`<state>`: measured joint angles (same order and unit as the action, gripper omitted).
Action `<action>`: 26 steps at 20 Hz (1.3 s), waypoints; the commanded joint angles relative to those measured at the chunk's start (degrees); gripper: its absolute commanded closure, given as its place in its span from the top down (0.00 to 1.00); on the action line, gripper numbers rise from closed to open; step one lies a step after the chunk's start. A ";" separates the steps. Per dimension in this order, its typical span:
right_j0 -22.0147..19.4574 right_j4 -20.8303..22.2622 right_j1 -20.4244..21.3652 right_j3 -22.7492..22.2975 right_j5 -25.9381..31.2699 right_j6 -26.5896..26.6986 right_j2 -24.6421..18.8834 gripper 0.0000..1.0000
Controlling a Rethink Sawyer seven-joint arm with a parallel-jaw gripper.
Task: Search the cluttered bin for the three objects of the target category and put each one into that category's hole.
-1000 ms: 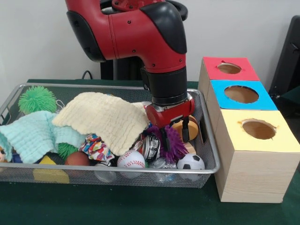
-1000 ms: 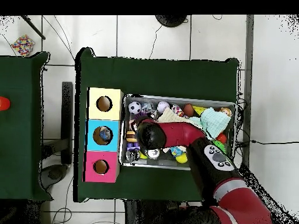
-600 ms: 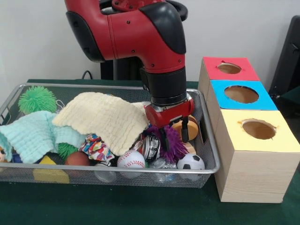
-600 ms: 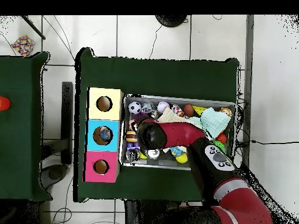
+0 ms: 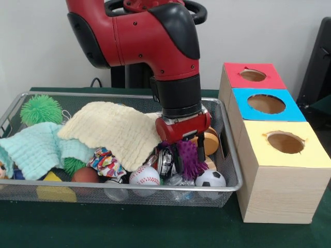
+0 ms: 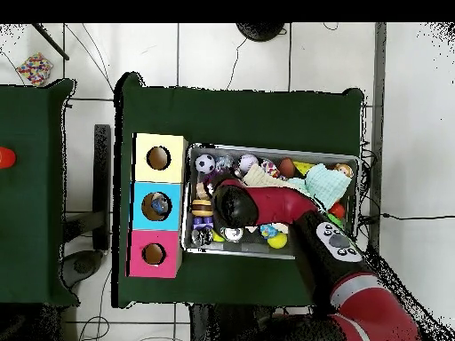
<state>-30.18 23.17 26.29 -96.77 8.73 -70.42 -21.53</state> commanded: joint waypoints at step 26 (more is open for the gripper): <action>7.81 2.59 -4.53 10.86 11.03 -2.30 12.56 1.00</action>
<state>-22.95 23.16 24.88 -89.70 10.62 -70.42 -12.93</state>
